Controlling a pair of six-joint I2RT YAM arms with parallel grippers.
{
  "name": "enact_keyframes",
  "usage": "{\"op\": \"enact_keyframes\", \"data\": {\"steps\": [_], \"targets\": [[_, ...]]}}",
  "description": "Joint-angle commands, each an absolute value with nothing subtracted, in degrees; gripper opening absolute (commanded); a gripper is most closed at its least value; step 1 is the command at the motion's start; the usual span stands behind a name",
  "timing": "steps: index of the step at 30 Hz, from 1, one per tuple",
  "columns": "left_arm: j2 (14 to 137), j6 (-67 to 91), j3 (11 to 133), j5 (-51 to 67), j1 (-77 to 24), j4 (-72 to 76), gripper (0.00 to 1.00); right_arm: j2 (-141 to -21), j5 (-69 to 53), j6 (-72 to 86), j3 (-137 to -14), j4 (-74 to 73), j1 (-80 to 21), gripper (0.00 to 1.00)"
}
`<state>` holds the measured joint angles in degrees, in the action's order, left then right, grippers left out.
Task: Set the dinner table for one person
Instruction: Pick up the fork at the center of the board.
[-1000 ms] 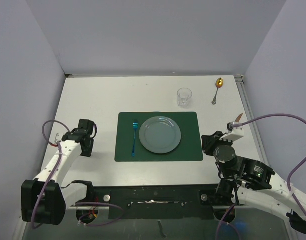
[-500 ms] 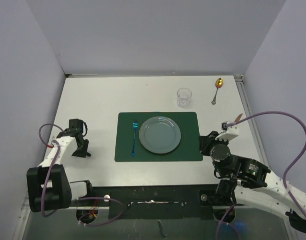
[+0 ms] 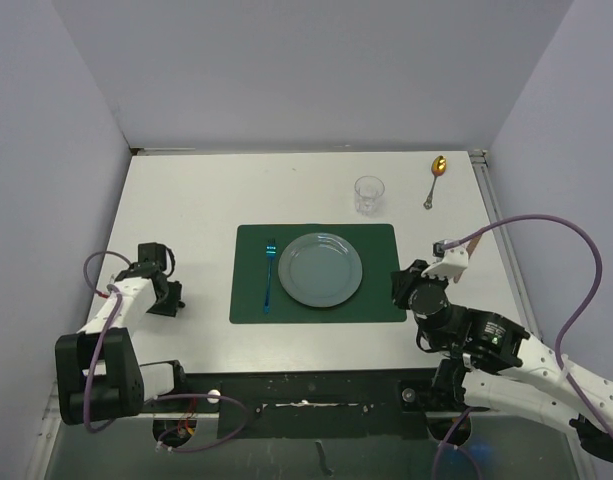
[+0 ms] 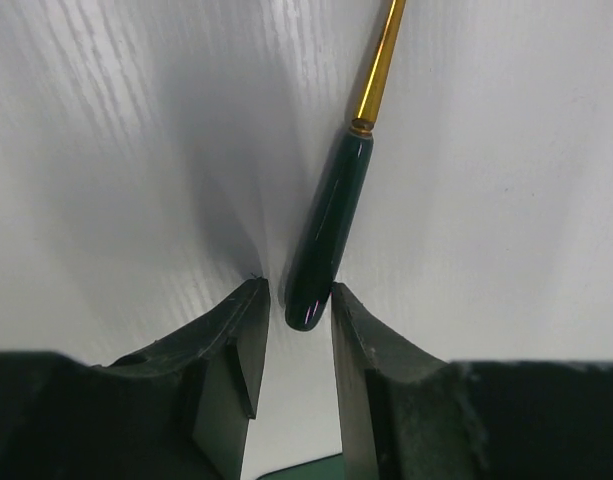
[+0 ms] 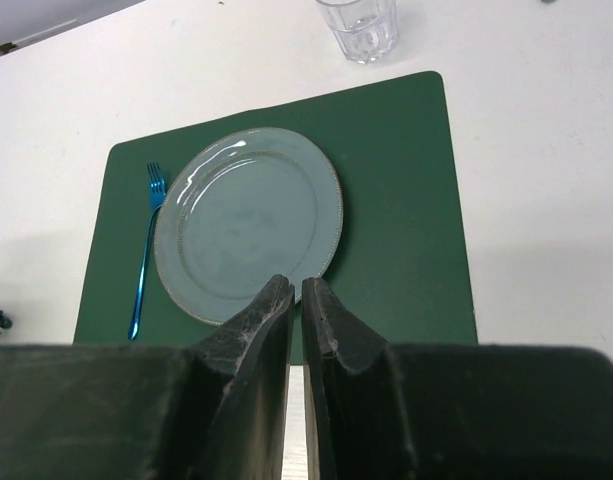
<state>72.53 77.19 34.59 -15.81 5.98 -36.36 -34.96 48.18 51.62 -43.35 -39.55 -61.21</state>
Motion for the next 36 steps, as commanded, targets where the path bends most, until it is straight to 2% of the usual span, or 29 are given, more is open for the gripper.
{"op": "enact_keyframes", "data": {"steps": [1, 4, 5, 6, 7, 11, 14, 26, 33, 36], "targets": [[67.8, 75.4, 33.7, -17.4, 8.3, -37.3, 0.3, -37.6, 48.6, 51.9, -44.1, -34.7, -61.6, 0.11], [67.3, 73.8, 33.6, -16.6, 10.0, -38.1, 0.28, -38.2, 48.6, 51.8, -44.2, -34.5, -61.6, 0.11], [67.2, 73.6, 33.5, -16.3, 10.4, -38.0, 0.23, -38.2, 48.6, 51.8, -44.1, -34.5, -61.6, 0.11], [67.0, 73.3, 33.5, -16.0, 10.6, -37.9, 0.11, -38.2, 48.8, 51.8, -44.1, -34.5, -61.6, 0.11], [66.9, 73.2, 33.3, -15.7, 10.7, -37.8, 0.06, -37.9, 49.0, 51.8, -44.1, -34.5, -61.6, 0.11], [66.8, 72.5, 33.0, -14.1, 11.1, -36.4, 0.04, -37.0, 49.4, 51.8, -44.0, -35.0, -61.5, 0.11], [67.8, 71.7, 33.3, -13.7, 11.4, -35.6, 0.07, -36.3, 49.5, 51.5, -44.1, -35.2, -61.6, 0.1], [68.4, 69.8, 33.1, -10.9, 11.9, -32.3, 0.34, -39.0, 49.5, 51.2, -44.9, -34.6, -61.6, 0.1], [71.6, 68.6, 32.4, -9.7, 12.7, -29.1, 0.37, -39.3, 49.7, 51.4, -45.0, -34.8, -61.6, 0.1], [74.3, 68.0, 32.8, -9.0, 13.0, -28.0, 0.33, -38.7, 49.9, 51.5, -44.9, -35.1, -61.6, 0.1]]}}
